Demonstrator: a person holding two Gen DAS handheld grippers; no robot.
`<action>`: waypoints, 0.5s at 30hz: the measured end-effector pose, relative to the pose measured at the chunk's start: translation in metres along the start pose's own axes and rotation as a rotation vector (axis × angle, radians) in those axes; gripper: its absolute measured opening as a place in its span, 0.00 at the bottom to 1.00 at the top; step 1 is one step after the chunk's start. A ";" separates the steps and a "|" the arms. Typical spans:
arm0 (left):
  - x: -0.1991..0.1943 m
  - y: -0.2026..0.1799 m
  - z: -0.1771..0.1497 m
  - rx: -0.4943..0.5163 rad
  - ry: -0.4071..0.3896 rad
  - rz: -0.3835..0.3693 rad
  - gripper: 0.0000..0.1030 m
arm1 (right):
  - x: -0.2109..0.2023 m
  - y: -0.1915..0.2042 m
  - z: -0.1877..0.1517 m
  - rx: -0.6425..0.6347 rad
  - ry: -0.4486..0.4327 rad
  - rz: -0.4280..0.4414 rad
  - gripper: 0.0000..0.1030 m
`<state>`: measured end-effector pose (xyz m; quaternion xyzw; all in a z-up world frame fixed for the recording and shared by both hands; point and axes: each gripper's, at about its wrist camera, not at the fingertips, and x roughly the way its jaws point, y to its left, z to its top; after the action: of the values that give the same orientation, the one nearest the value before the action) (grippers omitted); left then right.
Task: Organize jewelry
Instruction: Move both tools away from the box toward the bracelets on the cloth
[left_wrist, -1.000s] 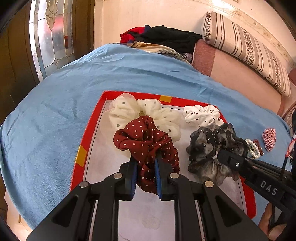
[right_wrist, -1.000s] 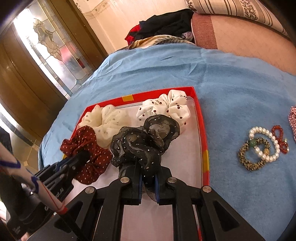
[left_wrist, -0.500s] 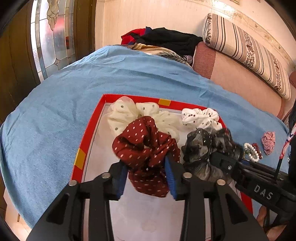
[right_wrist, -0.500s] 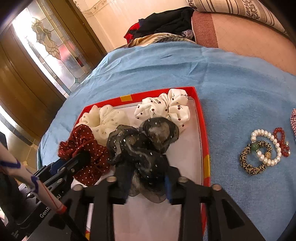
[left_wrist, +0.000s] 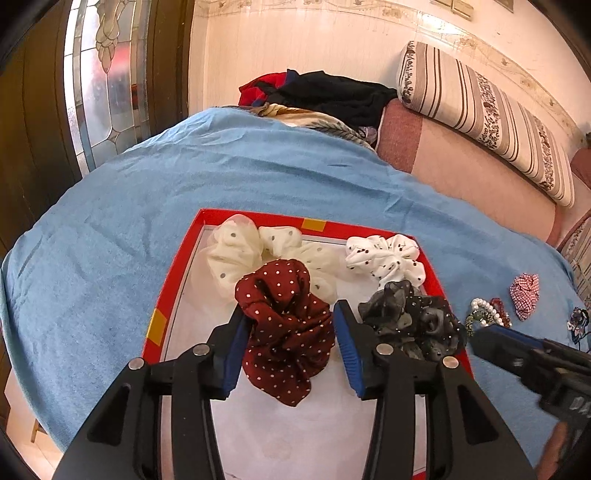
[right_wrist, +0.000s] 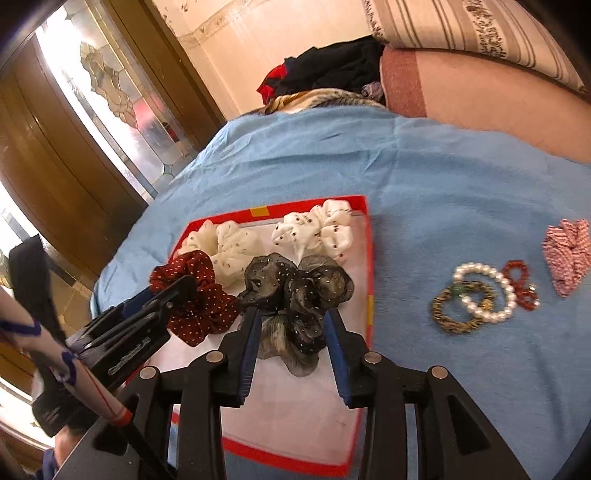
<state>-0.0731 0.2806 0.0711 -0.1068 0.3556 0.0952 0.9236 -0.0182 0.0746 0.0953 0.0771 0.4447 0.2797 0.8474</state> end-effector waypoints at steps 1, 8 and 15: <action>0.000 -0.002 0.000 0.001 -0.002 -0.002 0.43 | -0.006 -0.003 0.000 0.003 -0.008 0.002 0.37; -0.005 -0.015 0.001 0.019 -0.029 0.003 0.43 | -0.033 -0.022 0.001 0.049 -0.059 0.021 0.37; -0.009 -0.036 0.000 0.069 -0.053 -0.028 0.45 | -0.057 -0.078 0.001 0.132 -0.100 -0.034 0.37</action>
<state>-0.0709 0.2452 0.0818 -0.0773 0.3326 0.0726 0.9371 -0.0115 -0.0215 0.1063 0.1390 0.4203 0.2311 0.8664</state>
